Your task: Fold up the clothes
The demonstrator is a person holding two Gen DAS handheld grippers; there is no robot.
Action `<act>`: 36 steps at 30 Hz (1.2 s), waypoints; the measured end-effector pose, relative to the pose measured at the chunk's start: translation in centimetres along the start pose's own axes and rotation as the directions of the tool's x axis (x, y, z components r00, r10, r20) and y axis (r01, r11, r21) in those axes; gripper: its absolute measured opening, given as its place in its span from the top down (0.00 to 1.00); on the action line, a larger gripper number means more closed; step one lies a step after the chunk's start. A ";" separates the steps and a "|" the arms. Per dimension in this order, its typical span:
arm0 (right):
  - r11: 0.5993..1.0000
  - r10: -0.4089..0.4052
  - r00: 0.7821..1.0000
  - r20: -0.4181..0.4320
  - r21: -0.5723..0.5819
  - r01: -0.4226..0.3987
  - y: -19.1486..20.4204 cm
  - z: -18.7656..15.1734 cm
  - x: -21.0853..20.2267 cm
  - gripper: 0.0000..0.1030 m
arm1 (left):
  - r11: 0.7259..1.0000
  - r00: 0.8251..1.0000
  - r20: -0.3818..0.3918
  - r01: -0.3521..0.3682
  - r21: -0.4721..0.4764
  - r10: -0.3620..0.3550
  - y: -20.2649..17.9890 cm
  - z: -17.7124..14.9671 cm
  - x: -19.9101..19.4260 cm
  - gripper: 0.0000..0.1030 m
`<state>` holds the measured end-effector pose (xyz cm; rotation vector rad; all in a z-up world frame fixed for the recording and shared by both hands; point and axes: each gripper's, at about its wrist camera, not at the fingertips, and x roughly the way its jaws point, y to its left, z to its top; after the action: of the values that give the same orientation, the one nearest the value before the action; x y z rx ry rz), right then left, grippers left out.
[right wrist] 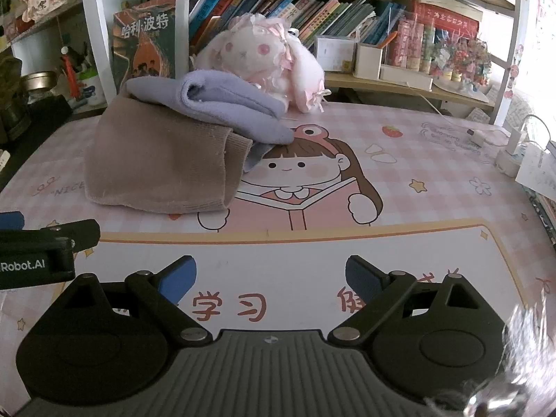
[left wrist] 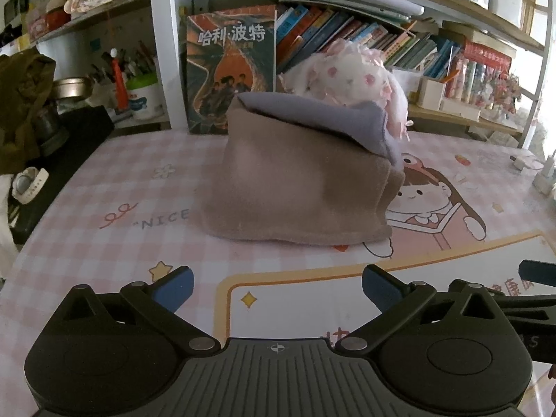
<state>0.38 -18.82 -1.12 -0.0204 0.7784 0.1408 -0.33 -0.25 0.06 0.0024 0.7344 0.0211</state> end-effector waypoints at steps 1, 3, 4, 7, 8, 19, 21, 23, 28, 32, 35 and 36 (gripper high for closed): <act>1.000 0.000 1.000 0.000 -0.001 0.000 0.0 0.0 0.0 0.10 | 1.000 1.000 -0.018 0.010 -0.009 -0.011 0.3 0.2 0.0 0.00; 1.000 0.001 1.000 0.001 -0.002 -0.001 0.0 0.0 0.1 0.10 | 1.000 1.000 -0.025 0.006 -0.005 -0.006 0.3 0.2 0.4 0.00; 1.000 0.002 1.000 0.002 -0.002 -0.002 0.0 0.1 0.1 0.10 | 1.000 1.000 -0.026 0.004 -0.002 -0.004 0.2 0.1 0.5 0.00; 1.000 0.003 1.000 0.003 -0.004 -0.003 0.0 0.1 0.2 0.10 | 1.000 1.000 -0.023 0.002 0.000 -0.002 0.2 0.1 0.7 0.00; 1.000 0.004 1.000 0.003 -0.004 -0.004 0.0 0.1 0.2 0.10 | 1.000 1.000 -0.020 0.002 0.000 -0.002 0.2 0.1 0.7 0.00; 1.000 0.009 1.000 -0.006 0.000 -0.009 0.0 0.1 0.3 0.10 | 1.000 1.000 0.005 -0.002 0.021 0.001 -0.1 0.1 0.4 0.00; 1.000 0.009 1.000 -0.007 0.001 -0.009 -0.1 0.1 0.4 0.10 | 1.000 1.000 0.010 0.007 0.018 -0.007 -0.1 0.1 0.3 0.00; 1.000 0.009 1.000 -0.007 0.001 -0.009 -0.1 0.1 0.4 0.10 | 1.000 1.000 0.014 0.020 0.017 -0.020 -0.1 0.2 0.3 0.00; 1.000 0.010 1.000 -0.008 0.000 -0.010 0.0 0.2 0.3 0.09 | 0.999 1.000 0.013 0.025 0.024 -0.025 -0.2 0.2 0.3 0.00; 1.000 0.010 1.000 -0.005 -0.002 -0.010 0.0 0.2 0.4 0.09 | 1.000 1.000 0.014 0.017 0.024 -0.017 -0.1 0.3 0.3 0.00; 1.000 0.009 1.000 -0.005 -0.001 -0.009 0.0 0.2 0.4 0.09 | 1.000 1.000 0.014 0.011 0.021 -0.011 -0.1 0.3 0.4 0.00; 1.000 0.009 1.000 -0.004 0.000 -0.009 0.0 0.2 0.4 0.09 | 1.000 1.000 0.013 0.011 0.021 -0.011 -0.1 0.3 0.4 0.00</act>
<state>0.79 -18.72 -1.28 -0.0177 0.7830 0.1496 0.14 -0.35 0.02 0.0187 0.7213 0.0028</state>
